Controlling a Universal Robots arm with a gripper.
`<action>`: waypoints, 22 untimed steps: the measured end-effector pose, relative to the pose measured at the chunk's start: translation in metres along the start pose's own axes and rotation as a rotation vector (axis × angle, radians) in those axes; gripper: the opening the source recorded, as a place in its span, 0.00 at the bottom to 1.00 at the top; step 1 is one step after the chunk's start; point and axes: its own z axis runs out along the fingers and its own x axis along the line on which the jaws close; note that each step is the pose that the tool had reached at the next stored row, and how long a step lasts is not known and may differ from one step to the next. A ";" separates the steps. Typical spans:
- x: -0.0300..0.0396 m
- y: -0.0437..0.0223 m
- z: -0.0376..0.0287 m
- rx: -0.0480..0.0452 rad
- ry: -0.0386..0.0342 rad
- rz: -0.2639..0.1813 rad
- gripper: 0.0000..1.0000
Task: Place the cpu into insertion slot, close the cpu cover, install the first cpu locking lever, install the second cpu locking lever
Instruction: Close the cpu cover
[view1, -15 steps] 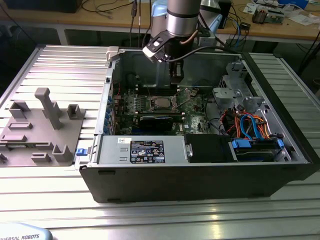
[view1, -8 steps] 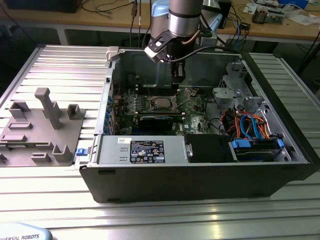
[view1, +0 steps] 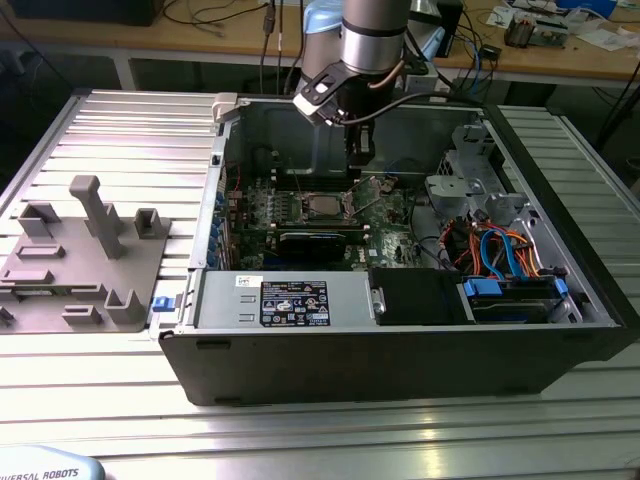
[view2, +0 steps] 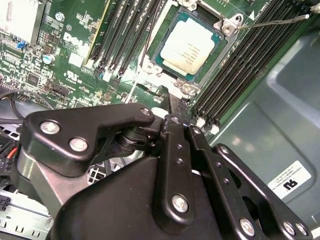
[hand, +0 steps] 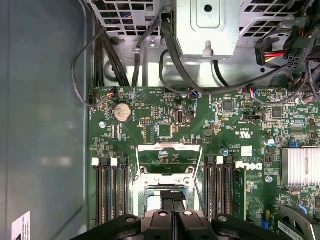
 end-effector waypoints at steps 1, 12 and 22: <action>0.0000 0.0003 0.0000 0.0000 0.0000 0.000 0.11; 0.0000 0.0044 0.0004 0.0000 0.0000 0.000 0.11; 0.0000 0.0088 0.0008 0.0000 -0.0001 0.000 0.11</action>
